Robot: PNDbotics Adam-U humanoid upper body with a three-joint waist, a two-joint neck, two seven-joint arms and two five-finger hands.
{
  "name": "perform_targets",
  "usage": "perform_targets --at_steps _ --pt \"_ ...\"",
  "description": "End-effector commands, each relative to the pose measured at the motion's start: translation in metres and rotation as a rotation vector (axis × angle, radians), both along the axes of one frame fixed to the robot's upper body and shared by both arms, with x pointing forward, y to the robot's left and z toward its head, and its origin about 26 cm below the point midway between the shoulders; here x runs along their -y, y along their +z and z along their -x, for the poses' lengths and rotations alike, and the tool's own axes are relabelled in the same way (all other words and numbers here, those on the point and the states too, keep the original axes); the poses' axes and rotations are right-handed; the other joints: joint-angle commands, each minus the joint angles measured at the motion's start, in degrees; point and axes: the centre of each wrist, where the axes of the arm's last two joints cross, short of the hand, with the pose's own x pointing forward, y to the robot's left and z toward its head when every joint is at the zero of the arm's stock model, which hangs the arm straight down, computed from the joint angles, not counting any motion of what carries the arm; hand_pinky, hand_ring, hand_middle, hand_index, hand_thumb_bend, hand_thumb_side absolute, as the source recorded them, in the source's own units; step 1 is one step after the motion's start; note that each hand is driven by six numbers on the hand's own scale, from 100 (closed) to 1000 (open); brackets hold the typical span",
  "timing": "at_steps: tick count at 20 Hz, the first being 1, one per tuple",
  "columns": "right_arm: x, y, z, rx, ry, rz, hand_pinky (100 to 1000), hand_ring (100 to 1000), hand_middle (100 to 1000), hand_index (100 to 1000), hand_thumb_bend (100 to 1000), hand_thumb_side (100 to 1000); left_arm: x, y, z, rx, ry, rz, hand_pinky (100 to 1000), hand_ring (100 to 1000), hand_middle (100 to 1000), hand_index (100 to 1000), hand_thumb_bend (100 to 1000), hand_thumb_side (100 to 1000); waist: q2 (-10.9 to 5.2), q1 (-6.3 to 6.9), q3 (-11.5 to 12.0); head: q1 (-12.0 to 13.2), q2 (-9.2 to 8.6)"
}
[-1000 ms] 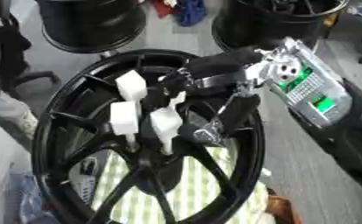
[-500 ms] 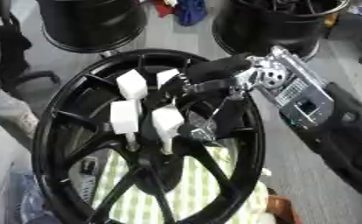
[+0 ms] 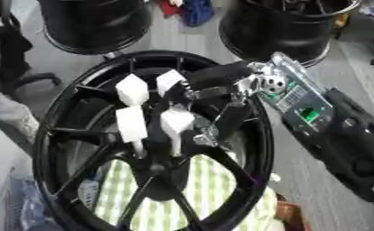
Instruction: Pull the pin out of the wheel hub.
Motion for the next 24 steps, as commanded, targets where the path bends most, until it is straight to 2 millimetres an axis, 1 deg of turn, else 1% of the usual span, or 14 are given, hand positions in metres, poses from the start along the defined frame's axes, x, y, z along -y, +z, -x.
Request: perform_targets --at_steps 1,2,4,8,10,12,15,19,24 --pt "0.000 0.011 0.001 0.063 0.083 0.066 739 712 746 858 100 320 0.000 0.008 -0.001 0.025 -0.009 -0.008 792 781 818 887 337 609 -0.65 0.18 0.05 -0.11 0.28" --pt "0.000 0.011 0.002 0.069 0.085 0.062 725 687 722 833 100 304 0.000 0.008 -0.001 0.025 -0.009 -0.008 791 782 818 887 336 609 -0.65 0.18 0.05 -0.11 0.28" --pt "0.000 0.012 0.002 0.078 0.086 0.053 693 617 647 753 100 227 0.000 0.008 -0.001 0.025 -0.010 -0.008 791 782 818 887 336 609 -0.66 0.17 0.06 -0.11 0.28" --pt "0.002 0.012 0.001 0.090 0.081 0.019 610 509 532 621 100 111 0.000 0.007 -0.001 0.024 -0.011 -0.007 790 782 818 887 335 610 -0.66 0.16 0.12 -0.16 0.28" --pt "0.003 0.013 0.000 0.094 0.076 -0.011 557 451 473 559 100 100 0.000 0.007 -0.001 0.023 -0.010 -0.006 790 782 819 887 334 610 -0.65 0.15 0.14 -0.18 0.28" --pt "0.004 0.013 -0.002 0.094 0.066 -0.047 519 413 439 527 100 118 0.000 0.007 -0.001 0.023 -0.011 -0.005 790 782 818 887 333 611 -0.65 0.14 0.16 -0.17 0.28" --pt "0.005 0.015 -0.003 0.104 0.059 -0.075 495 390 416 506 100 121 0.000 0.007 -0.001 0.023 -0.010 -0.004 790 782 819 887 332 611 -0.66 0.13 0.20 -0.17 0.28" --pt "0.007 0.022 -0.003 0.120 0.053 -0.101 492 387 413 503 100 120 0.000 0.007 -0.001 0.022 -0.011 -0.004 789 783 819 887 331 612 -0.70 0.07 0.21 -0.18 0.28" --pt "0.011 0.040 -0.001 0.135 0.047 -0.128 492 386 413 503 100 110 -0.001 0.007 -0.001 0.020 -0.010 -0.007 789 783 819 887 329 612 -0.77 -0.07 0.17 -0.11 0.28"
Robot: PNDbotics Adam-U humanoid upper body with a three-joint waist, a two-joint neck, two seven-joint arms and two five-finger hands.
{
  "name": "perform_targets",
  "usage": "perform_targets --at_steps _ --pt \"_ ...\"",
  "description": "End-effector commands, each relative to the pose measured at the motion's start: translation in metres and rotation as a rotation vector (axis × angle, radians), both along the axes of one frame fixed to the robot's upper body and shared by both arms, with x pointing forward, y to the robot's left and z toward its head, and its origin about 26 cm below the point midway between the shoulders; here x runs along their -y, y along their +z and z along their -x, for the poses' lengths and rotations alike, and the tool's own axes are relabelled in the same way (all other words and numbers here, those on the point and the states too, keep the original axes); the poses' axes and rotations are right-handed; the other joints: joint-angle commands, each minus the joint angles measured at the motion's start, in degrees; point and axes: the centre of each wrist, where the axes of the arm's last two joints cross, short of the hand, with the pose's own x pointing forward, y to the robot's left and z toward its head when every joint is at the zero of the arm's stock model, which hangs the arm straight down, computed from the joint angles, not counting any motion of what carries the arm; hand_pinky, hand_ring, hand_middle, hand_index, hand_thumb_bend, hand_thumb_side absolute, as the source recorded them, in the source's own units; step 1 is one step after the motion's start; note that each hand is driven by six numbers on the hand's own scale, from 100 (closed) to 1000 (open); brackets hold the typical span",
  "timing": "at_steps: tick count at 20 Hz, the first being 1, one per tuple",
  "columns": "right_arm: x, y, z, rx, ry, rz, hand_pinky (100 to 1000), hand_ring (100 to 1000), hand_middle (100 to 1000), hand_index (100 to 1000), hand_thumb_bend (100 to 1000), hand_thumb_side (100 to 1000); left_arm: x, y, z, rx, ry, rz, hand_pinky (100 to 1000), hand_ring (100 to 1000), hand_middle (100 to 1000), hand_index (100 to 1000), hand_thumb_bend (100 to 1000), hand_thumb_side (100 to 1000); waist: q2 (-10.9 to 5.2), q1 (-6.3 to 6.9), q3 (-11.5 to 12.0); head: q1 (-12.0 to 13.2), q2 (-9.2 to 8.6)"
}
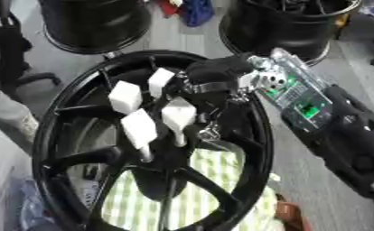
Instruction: Pull the pin out of the wheel hub.
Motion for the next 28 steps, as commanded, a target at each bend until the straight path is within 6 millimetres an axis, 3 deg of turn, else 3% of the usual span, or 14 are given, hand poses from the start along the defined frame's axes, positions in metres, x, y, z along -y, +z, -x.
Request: perform_targets --at_steps 1,6,10,14,17,22,28 --pt "0.008 0.029 0.003 0.049 -0.001 -0.034 492 386 412 503 100 107 -0.001 0.008 -0.001 0.023 -0.010 -0.010 789 783 819 887 329 612 -0.80 0.03 0.10 -0.01 0.28" --pt "0.019 0.054 0.008 0.034 -0.023 -0.082 497 388 416 507 100 107 -0.002 0.007 -0.001 0.017 -0.007 -0.015 789 783 819 887 330 613 -1.07 -0.31 -0.08 0.39 0.28" --pt "0.040 0.075 0.018 0.022 -0.056 -0.146 504 391 422 514 100 100 -0.005 0.006 0.000 0.013 0.003 -0.019 788 783 819 887 329 613 -1.42 -0.65 -0.80 1.11 0.28" --pt "0.082 0.094 0.037 0.021 -0.146 -0.290 510 394 429 520 100 100 -0.008 0.005 0.001 0.009 0.017 -0.024 787 784 819 887 330 612 -1.70 -0.89 -1.60 2.09 0.28" --pt "0.125 0.097 0.054 0.045 -0.268 -0.416 516 399 433 524 100 100 -0.010 0.005 0.002 0.009 0.030 -0.020 787 783 819 887 329 613 -1.72 -0.91 -2.04 2.61 0.28" --pt "0.195 0.064 0.075 0.095 -0.581 -0.529 532 413 447 540 100 100 -0.013 0.004 0.003 0.012 0.052 -0.009 785 783 818 887 328 613 -1.40 -0.64 -3.11 3.47 0.28" --pt "0.278 -0.027 0.105 0.138 -1.082 -0.705 571 435 469 569 100 100 -0.017 0.004 0.003 0.016 0.080 -0.001 784 782 817 886 323 611 -0.98 -0.41 -4.40 3.80 0.28"
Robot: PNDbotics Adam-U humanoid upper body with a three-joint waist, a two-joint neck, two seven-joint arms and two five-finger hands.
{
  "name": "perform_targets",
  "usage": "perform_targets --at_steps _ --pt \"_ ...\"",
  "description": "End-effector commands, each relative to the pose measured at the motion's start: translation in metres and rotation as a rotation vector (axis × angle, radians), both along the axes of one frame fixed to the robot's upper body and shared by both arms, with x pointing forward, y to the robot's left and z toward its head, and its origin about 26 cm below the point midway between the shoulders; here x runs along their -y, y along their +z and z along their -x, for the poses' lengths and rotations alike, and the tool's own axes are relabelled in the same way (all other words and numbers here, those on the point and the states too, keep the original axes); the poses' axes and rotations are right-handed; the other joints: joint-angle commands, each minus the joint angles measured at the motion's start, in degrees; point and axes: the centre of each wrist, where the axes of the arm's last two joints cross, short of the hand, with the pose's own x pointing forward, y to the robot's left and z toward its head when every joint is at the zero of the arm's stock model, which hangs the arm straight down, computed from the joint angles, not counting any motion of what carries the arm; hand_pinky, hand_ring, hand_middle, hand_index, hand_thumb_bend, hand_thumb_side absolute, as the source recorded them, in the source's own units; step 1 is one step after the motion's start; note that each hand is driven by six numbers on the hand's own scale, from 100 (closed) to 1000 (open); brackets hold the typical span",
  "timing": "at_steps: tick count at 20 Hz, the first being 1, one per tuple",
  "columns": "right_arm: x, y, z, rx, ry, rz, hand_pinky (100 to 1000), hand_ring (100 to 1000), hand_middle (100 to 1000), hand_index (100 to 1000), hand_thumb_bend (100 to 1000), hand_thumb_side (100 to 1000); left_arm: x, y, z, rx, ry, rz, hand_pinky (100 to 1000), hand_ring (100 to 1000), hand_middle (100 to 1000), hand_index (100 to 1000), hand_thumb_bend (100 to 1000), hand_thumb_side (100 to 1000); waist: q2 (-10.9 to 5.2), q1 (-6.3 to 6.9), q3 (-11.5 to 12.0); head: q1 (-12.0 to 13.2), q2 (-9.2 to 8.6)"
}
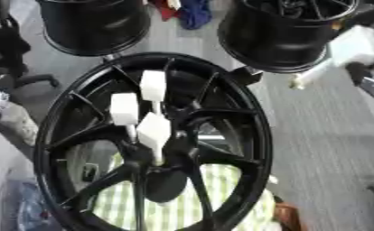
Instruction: Pull the pin out of the wheel hub.
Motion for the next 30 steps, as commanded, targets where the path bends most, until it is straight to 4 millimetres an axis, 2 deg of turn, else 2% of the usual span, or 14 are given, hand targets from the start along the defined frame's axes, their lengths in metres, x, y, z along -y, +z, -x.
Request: perform_targets --at_steps 1,3,4,6,8,10,12,15,20,21,24,25,30 --pt "0.037 -0.024 0.018 0.061 -0.252 -0.071 578 440 474 576 100 100 -0.007 0.007 0.000 0.022 0.022 -0.013 784 782 817 886 323 611 -0.49 0.19 -0.30 0.45 0.28" --pt "0.057 -0.054 0.035 0.049 -0.411 -0.126 641 499 535 646 100 100 -0.008 0.007 0.001 0.022 0.030 -0.010 783 781 816 886 323 609 -0.52 0.36 -0.52 0.55 0.28" --pt "0.065 -0.067 0.043 0.042 -0.481 -0.143 684 552 596 704 100 100 -0.008 0.007 0.001 0.023 0.033 -0.009 783 780 816 886 322 609 -0.56 0.43 -0.61 0.58 0.28" --pt "0.079 -0.092 0.057 0.018 -0.612 -0.165 756 675 735 859 100 172 -0.009 0.006 0.001 0.021 0.038 -0.005 782 780 816 886 319 609 -0.68 0.54 -0.84 0.61 0.28" --pt "0.089 -0.114 0.069 -0.021 -0.716 -0.180 818 758 815 936 100 246 -0.009 0.005 0.001 0.018 0.039 -0.002 782 780 815 886 319 609 -0.84 0.61 -1.00 0.52 0.28" --pt "0.096 -0.132 0.078 -0.048 -0.795 -0.205 892 841 903 988 100 340 -0.008 0.004 0.001 0.016 0.038 0.001 781 780 815 886 319 609 -0.98 0.72 -1.02 0.37 0.28" --pt "0.100 -0.145 0.083 -0.055 -0.854 -0.230 934 887 950 1000 103 408 -0.008 0.003 0.001 0.015 0.039 0.002 781 780 815 886 319 609 -1.06 0.88 -0.96 0.14 0.28" --pt "0.100 -0.158 0.086 -0.035 -0.909 -0.265 949 894 963 1000 151 490 -0.009 0.003 0.001 0.013 0.043 0.005 781 780 815 886 318 609 -1.12 1.06 -0.76 -0.30 0.28" --pt "0.089 -0.155 0.075 0.047 -0.884 -0.286 941 873 944 1000 136 474 -0.007 0.002 0.001 0.014 0.037 0.009 781 780 815 886 318 609 -1.08 1.27 -0.42 -0.79 0.28" --pt "0.085 -0.152 0.072 0.068 -0.867 -0.291 922 856 927 1000 100 434 -0.007 0.002 0.000 0.015 0.037 0.011 780 780 815 886 317 608 -1.06 1.31 -0.32 -0.82 0.28" --pt "0.071 -0.141 0.060 0.128 -0.803 -0.312 889 835 911 1000 100 364 -0.006 0.002 0.000 0.017 0.037 0.018 780 780 814 885 316 609 -0.98 1.41 -0.10 -0.80 0.28" --pt "0.064 -0.136 0.055 0.148 -0.769 -0.322 876 822 901 994 100 331 -0.005 0.002 0.000 0.017 0.035 0.021 779 780 814 885 315 609 -0.96 1.48 0.00 -0.76 0.28" --pt "0.014 -0.114 0.031 0.202 -0.541 -0.394 862 810 904 977 100 324 -0.001 0.003 -0.002 0.024 0.024 0.038 778 780 814 883 298 607 -0.76 1.85 0.55 -0.96 0.28"
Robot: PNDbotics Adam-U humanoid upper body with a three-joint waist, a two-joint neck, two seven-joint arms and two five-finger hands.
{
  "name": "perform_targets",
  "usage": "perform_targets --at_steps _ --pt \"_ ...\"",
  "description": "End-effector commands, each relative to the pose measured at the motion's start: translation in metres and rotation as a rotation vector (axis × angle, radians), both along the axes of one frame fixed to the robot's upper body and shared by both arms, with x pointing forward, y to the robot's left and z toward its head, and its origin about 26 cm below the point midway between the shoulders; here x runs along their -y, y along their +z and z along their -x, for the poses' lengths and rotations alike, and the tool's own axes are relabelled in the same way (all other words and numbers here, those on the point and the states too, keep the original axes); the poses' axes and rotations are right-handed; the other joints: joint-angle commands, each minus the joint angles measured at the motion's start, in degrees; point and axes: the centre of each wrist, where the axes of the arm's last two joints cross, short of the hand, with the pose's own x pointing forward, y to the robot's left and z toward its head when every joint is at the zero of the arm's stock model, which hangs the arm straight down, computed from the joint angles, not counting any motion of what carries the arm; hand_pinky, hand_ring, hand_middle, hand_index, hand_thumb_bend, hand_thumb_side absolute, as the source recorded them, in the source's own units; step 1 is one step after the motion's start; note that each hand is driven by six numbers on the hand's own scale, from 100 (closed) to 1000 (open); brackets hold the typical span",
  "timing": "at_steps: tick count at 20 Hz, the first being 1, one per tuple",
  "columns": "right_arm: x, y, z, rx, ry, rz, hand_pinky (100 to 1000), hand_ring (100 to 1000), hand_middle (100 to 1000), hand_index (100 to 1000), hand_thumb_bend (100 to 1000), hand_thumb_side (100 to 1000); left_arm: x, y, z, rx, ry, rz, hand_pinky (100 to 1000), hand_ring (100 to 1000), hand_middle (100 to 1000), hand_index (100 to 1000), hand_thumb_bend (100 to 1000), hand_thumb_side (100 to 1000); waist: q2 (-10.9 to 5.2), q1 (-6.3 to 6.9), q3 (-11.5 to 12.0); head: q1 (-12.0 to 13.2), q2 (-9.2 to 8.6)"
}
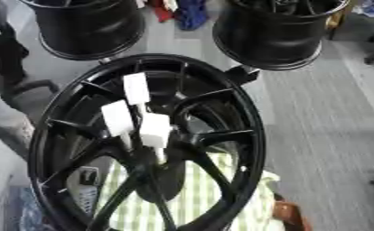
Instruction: Pull the pin out of the wheel hub.
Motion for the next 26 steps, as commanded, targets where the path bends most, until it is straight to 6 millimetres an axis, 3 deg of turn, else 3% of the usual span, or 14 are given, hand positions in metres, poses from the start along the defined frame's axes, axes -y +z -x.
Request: perform_targets --at_steps 1,6,9,11,20,26 --pt "-0.031 0.025 -0.013 0.077 0.158 0.009 860 807 905 977 100 329 0.003 0.007 -0.002 0.030 -0.007 0.012 777 781 814 883 298 607 -0.37 0.19 0.31 -0.37 0.28" --pt "-0.087 0.038 -0.029 0.120 0.422 -0.059 860 802 905 988 100 347 0.007 0.007 -0.003 0.035 -0.013 0.030 776 783 816 881 297 604 -0.08 0.58 0.91 -0.39 0.28" --pt "-0.111 0.040 -0.036 0.125 0.541 -0.106 858 796 902 986 100 356 0.010 0.007 -0.004 0.037 -0.020 0.038 773 783 815 880 299 603 0.03 0.74 1.03 -0.62 0.28" --pt "-0.123 0.039 -0.041 0.122 0.601 -0.136 806 773 907 989 100 366 0.012 0.007 -0.004 0.039 -0.026 0.042 772 783 814 880 299 603 0.11 0.79 1.10 -0.80 0.28" --pt "-0.153 0.023 -0.055 0.087 0.720 -0.261 830 792 917 992 100 384 0.019 0.002 -0.004 0.030 -0.044 0.062 770 781 813 880 294 602 0.49 0.93 1.00 -1.09 0.28" --pt "-0.154 0.014 -0.057 0.061 0.726 -0.278 840 802 922 990 100 389 0.021 0.000 -0.005 0.026 -0.051 0.068 771 788 817 880 296 600 0.74 1.02 0.93 -1.01 0.28"
